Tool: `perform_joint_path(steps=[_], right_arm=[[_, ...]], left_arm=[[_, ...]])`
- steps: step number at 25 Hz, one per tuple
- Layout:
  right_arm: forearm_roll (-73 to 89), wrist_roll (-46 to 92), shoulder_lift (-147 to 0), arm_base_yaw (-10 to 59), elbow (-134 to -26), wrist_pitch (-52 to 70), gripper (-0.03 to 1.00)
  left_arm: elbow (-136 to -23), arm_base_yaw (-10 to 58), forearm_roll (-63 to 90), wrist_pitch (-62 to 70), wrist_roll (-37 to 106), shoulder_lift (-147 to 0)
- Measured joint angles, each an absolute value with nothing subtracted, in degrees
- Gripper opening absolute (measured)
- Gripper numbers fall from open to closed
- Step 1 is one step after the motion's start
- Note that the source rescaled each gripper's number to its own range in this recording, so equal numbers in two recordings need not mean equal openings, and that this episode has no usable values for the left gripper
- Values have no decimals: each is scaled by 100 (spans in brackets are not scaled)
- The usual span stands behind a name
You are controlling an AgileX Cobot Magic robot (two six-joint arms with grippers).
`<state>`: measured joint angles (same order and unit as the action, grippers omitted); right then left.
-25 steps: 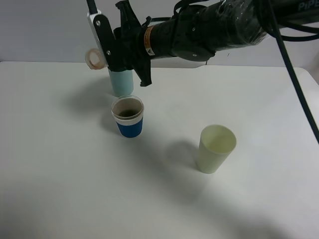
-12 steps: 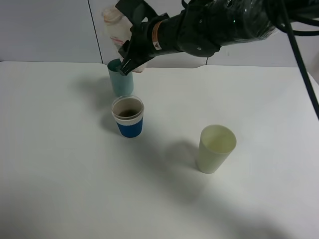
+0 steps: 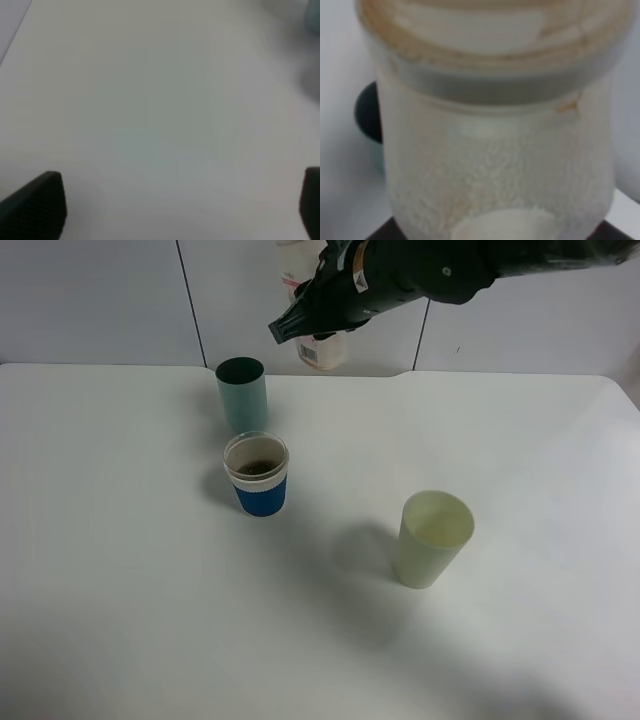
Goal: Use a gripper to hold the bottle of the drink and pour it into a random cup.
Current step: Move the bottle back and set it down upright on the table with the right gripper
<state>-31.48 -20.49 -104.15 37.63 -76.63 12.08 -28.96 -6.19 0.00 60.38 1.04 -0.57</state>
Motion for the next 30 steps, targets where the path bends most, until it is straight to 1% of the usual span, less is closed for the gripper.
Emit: perform_joint_path(steps=[3,9,11,20,25,30], right_arm=[[-2959,-1834,-10261,3641,-7402,1215,0],[-2772,-1584,-9986,3337,-6498,1093,0],[-2766,-1584,-9844,3216,-6158,821,0],[-2480,-1578,-9292,2353,-4410,-1270,0],[-2269,-1340,-9292,2051,-3816,-2017,0],[-1872,-997,-9292,2030,-3607,-2421,0]], left_arm=[[-2896,-619,0,6038,104,-57],[-2896,-619,0,6038,104,-57],[-2896,-619,0,6038,104,-57],[-2896,-619,0,6038,104,-57],[-2896,-619,0,6038,104,-57],[-2896,-619,0,6038,104,-57]])
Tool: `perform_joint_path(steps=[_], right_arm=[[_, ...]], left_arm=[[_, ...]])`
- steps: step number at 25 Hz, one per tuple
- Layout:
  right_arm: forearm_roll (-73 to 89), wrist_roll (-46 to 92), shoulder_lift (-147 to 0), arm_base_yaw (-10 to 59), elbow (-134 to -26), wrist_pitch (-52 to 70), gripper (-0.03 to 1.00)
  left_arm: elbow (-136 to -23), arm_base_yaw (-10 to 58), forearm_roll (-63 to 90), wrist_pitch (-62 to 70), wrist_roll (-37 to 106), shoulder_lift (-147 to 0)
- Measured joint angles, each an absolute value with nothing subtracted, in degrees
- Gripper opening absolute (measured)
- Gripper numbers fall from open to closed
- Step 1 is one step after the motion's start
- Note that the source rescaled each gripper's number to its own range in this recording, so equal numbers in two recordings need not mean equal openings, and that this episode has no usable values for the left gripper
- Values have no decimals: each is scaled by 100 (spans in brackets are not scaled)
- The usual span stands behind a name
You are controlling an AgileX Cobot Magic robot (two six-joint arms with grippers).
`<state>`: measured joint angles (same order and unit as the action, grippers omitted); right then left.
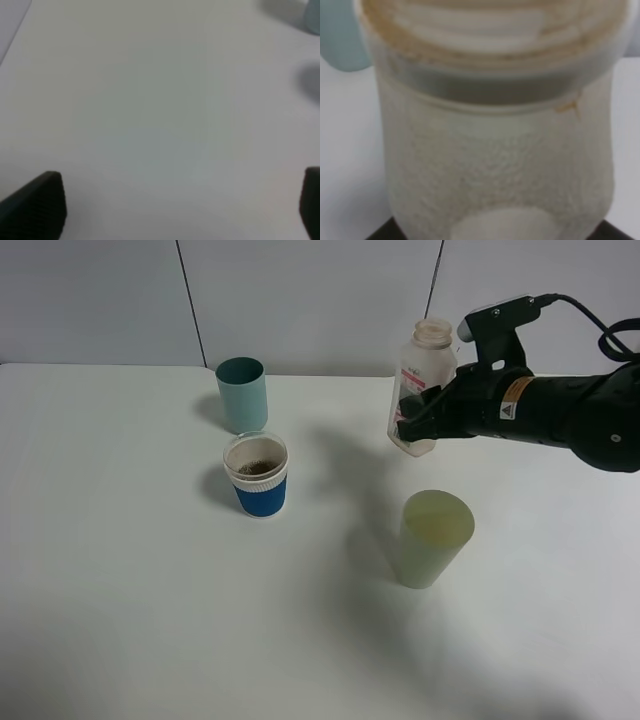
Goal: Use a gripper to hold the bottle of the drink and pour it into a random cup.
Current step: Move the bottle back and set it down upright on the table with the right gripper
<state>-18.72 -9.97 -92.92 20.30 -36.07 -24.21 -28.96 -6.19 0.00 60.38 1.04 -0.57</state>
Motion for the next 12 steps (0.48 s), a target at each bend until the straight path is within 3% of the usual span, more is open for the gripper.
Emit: perform_joint_path(steps=[12], right_arm=[[-1626,-854,-9893,2030,-3588,-2715,0]], left_arm=[[-2896,-619,0,6038,104,-57]])
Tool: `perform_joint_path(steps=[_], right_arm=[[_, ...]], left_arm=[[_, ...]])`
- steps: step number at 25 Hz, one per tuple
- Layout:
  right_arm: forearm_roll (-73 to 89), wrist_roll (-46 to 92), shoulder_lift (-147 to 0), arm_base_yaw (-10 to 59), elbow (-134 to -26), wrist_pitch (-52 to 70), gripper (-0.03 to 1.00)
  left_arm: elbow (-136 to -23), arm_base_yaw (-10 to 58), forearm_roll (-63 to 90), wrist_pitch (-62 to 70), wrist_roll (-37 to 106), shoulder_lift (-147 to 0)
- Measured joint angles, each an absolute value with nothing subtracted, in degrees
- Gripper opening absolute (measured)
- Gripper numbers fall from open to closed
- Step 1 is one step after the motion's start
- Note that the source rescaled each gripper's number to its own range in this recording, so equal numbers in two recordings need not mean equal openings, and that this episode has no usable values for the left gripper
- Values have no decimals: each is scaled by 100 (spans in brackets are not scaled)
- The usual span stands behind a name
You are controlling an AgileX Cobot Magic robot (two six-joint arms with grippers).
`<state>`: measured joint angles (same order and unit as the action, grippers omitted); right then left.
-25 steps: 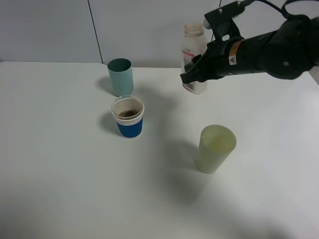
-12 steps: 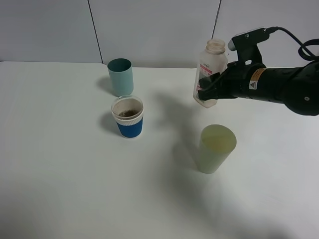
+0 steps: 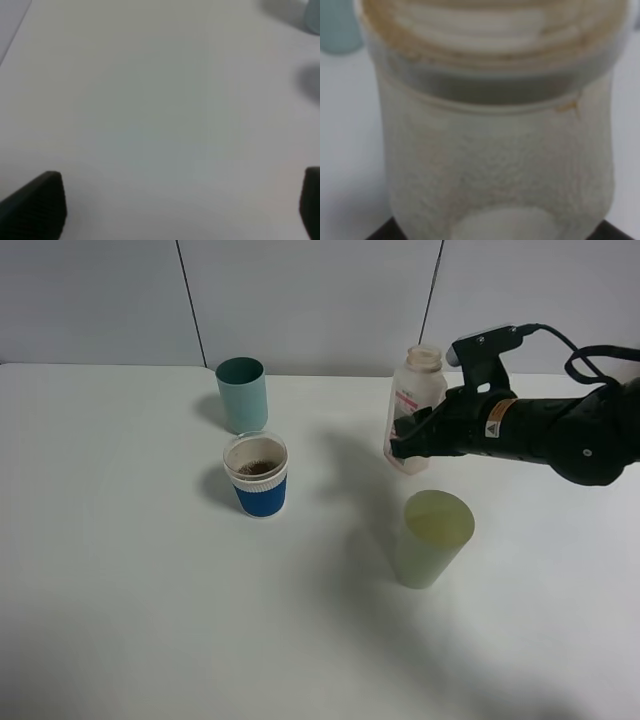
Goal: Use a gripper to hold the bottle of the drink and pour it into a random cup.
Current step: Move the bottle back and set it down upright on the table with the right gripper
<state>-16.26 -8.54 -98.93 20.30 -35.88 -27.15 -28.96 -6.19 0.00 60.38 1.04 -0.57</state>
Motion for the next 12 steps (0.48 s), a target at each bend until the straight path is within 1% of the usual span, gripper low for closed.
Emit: perform_joint_path(steps=[7,12], right_arm=[[-1626,356,-10213,2030,-3588,-2867,0],[-1485,329,-10255,1979,-3588,-2919,0]], left_arm=[[-2896,-619,0,6038,104,-57],[-2896,-619,0,6038,104,-57]])
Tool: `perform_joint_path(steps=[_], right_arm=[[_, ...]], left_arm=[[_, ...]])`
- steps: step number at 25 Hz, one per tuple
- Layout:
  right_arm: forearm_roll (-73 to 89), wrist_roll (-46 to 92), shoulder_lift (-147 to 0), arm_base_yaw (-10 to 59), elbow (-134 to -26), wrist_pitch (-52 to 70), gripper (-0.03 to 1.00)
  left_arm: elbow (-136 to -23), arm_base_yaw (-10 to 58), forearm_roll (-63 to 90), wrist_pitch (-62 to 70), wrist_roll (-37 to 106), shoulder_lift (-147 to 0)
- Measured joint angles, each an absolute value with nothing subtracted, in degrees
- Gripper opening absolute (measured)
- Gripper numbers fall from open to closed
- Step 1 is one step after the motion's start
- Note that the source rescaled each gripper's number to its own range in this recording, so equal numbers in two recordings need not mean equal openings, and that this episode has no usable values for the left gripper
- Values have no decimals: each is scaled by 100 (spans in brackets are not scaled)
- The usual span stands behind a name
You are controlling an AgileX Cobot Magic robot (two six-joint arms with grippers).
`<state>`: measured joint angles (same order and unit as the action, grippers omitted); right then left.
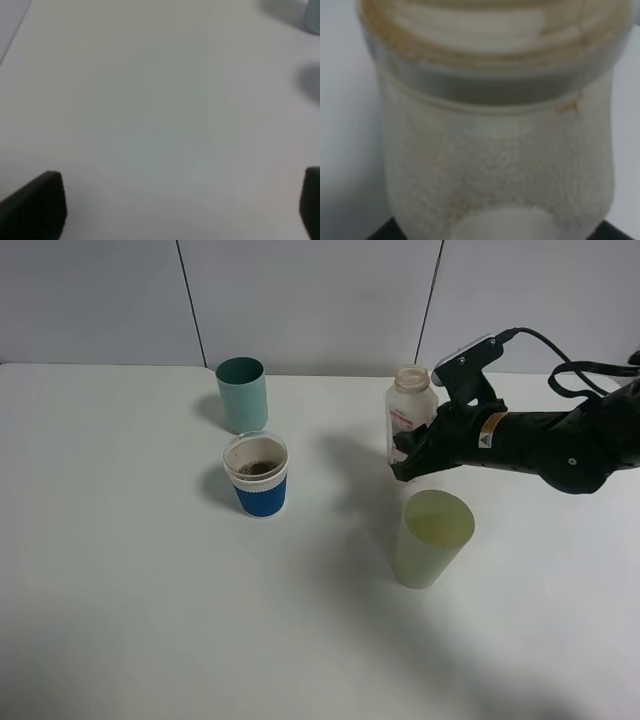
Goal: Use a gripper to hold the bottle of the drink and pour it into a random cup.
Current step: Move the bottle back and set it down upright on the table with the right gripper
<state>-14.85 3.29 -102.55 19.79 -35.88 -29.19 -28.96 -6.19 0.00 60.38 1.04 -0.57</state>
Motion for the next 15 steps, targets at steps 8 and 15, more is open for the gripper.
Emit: perform_joint_path(steps=[8,15], right_arm=[[-1424,83,-10255,1583,-3588,-2944,0],[-1424,82,-10255,1156,-3588,-2975,0]], left_arm=[[-2896,-619,0,6038,104,-57],[-2896,-619,0,6038,104,-57]])
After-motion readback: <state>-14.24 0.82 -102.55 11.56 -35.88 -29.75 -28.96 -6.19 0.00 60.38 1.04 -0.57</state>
